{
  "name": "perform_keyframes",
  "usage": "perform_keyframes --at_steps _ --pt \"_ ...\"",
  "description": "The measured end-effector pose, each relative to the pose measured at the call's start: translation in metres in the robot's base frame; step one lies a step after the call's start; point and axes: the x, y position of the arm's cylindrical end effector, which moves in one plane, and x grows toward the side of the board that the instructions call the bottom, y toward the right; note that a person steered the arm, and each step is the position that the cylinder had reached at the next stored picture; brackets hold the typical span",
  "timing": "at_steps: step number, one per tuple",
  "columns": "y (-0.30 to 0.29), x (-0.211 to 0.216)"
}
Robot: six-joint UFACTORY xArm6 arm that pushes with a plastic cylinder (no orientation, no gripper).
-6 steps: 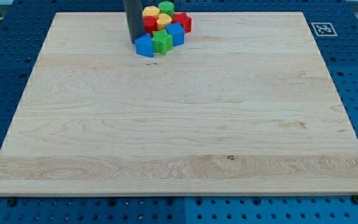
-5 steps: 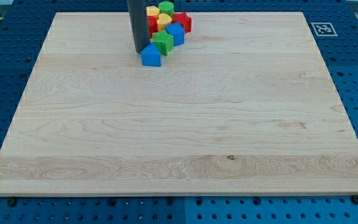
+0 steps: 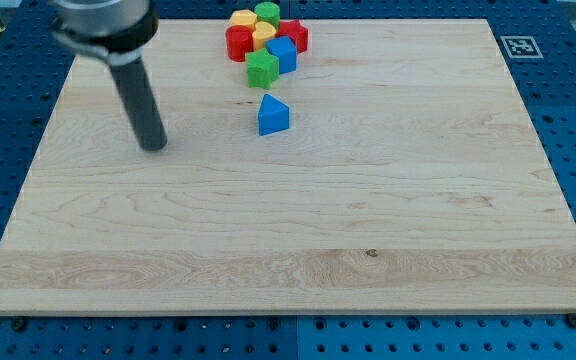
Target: Slide the blue triangle left a bit
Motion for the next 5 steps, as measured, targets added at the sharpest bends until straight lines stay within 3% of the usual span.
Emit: perform_keyframes --at_steps 1,2,3,5 --pt "0.086 0.025" --pt "0.172 0.023" --pt "0.217 -0.004" --pt "0.187 -0.068"
